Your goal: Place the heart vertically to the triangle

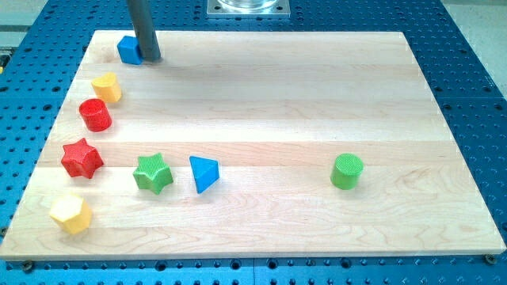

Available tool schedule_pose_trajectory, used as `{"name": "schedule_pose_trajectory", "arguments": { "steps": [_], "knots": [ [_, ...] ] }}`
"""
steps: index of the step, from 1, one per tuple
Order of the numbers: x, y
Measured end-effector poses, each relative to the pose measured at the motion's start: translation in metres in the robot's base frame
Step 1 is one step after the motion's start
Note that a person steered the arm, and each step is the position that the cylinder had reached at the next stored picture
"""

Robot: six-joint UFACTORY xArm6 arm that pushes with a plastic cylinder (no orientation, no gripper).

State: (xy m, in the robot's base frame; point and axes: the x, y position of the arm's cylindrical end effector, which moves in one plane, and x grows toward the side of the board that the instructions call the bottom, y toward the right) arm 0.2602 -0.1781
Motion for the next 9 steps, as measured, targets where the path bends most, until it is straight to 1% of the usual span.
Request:
{"name": "schedule_pose_trajectory", "arguments": {
  "steps": [1, 2, 3, 4, 5, 6, 7, 8, 9],
  "knots": [
    [0.005, -0.003],
    [0.026, -0.064],
    [0.04, -0.068],
    [0.087, -0.118],
    [0.098, -0.009],
    [0.08, 0.075],
    [0.112, 0.075],
    [0.137, 0.102],
    [0.108, 0.167]
  ]
}}
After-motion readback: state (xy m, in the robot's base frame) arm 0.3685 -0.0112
